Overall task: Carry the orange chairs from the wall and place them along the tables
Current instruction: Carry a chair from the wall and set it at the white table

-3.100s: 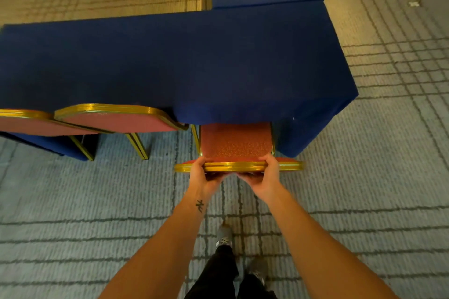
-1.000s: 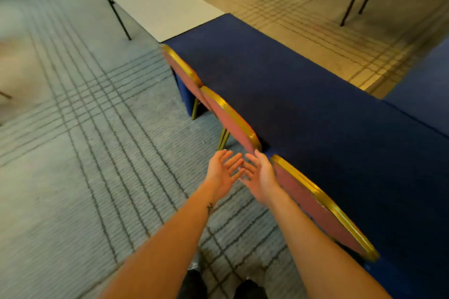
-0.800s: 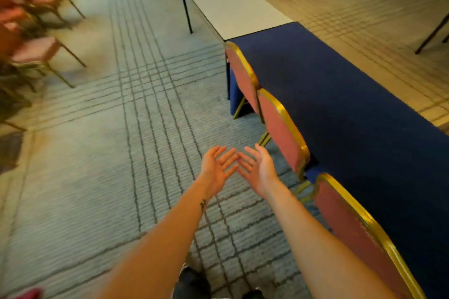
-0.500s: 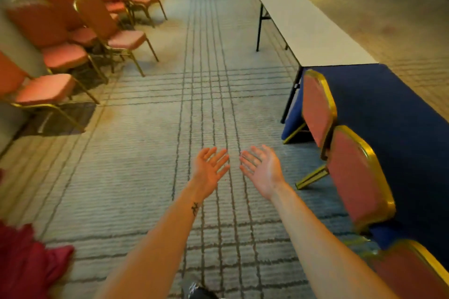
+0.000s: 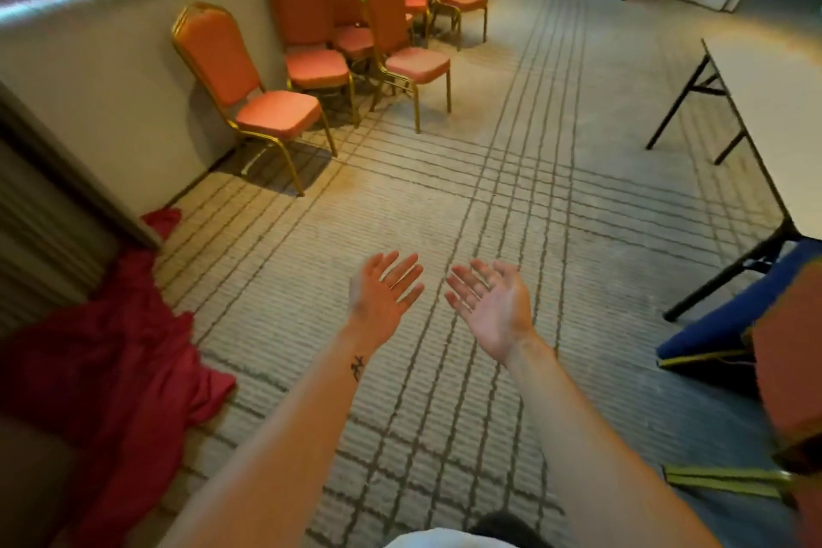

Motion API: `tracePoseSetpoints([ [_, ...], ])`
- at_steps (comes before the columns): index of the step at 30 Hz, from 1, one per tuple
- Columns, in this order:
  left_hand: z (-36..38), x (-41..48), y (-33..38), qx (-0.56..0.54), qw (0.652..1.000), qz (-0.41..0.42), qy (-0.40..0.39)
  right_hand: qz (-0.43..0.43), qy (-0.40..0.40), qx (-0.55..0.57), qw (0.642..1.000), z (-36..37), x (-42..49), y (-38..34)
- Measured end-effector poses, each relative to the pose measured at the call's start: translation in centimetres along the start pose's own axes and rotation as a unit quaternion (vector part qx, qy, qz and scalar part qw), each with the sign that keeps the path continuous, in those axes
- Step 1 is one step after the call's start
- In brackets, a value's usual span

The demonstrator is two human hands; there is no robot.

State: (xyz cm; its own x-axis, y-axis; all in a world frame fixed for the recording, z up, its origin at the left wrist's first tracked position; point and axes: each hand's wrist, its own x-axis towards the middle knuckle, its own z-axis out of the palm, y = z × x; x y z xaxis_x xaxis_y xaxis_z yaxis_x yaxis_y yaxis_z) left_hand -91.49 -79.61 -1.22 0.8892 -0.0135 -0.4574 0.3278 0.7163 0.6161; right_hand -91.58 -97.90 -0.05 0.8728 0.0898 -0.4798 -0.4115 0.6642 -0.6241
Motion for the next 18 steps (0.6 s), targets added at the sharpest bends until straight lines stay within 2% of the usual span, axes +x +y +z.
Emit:
tracePoseSetpoints([
  [13, -7.3, 15.3, 12.9, -0.071, 0.988, 0.07, 0.115, 0.122, -0.058, -0.036, 0.99, 14.2, 23.1, 3.8],
  [18, -7.2, 23.1, 20.2, -0.116, 0.975, 0.111, 0.155, 0.174, -0.118, -0.065, 0.976, 22.2, 33.4, 2.3],
])
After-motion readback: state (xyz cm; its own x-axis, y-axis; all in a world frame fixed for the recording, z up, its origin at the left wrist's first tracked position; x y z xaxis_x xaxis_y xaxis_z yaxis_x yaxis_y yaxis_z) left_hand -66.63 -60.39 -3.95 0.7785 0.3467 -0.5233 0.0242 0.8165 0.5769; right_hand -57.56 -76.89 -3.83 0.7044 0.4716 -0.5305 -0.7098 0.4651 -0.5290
